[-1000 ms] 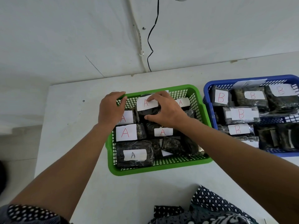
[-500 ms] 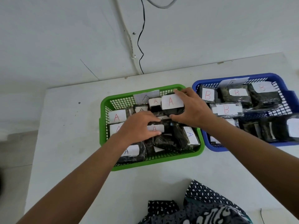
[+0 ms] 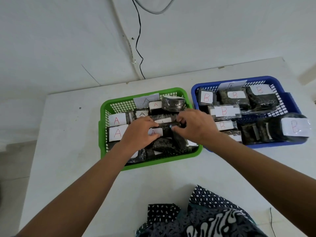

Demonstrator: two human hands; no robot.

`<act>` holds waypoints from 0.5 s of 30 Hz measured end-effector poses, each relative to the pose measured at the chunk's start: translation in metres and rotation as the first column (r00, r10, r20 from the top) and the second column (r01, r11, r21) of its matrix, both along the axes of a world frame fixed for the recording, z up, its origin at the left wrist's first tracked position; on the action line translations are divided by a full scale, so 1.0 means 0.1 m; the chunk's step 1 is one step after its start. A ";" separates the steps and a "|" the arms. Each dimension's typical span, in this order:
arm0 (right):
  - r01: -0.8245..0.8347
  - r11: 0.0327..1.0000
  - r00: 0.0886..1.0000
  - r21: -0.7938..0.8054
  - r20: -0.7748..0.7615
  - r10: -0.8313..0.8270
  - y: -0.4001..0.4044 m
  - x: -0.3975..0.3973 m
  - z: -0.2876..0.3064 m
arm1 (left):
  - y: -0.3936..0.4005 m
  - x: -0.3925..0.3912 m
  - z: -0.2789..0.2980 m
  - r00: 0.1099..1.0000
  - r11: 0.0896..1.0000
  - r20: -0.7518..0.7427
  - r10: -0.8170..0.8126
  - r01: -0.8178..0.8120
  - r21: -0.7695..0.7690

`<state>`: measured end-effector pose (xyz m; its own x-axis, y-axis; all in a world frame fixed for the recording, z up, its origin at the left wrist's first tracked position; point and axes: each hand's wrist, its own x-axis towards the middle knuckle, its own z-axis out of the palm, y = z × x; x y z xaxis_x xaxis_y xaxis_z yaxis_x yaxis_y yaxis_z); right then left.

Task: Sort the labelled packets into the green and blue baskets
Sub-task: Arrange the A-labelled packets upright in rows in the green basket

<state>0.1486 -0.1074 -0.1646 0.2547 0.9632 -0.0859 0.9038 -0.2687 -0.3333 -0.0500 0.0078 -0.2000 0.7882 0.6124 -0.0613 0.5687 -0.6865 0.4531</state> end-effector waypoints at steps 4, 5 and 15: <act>0.067 0.972 0.998 -0.227 0.009 -0.067 -0.08 -0.08 -0.08 | -0.13 -0.02 0.04 0.997 0.999 0.074 -0.037 0.035 0.023; 0.088 0.968 0.995 -0.235 -0.014 -0.094 -0.09 -0.08 -0.07 | -0.17 -0.02 0.05 0.995 1.000 0.091 -0.030 0.029 0.012; -0.238 0.847 0.947 -0.475 -0.308 0.093 -0.13 0.27 -0.05 | -0.35 -0.03 0.01 1.000 0.996 0.001 -0.019 0.019 -0.084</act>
<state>0.1754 -0.1203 -0.1693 -0.0063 0.7950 -0.6065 0.8474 -0.3178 -0.4253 -0.0534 -0.0275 -0.1986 0.7998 0.5898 -0.1120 0.5556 -0.6566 0.5100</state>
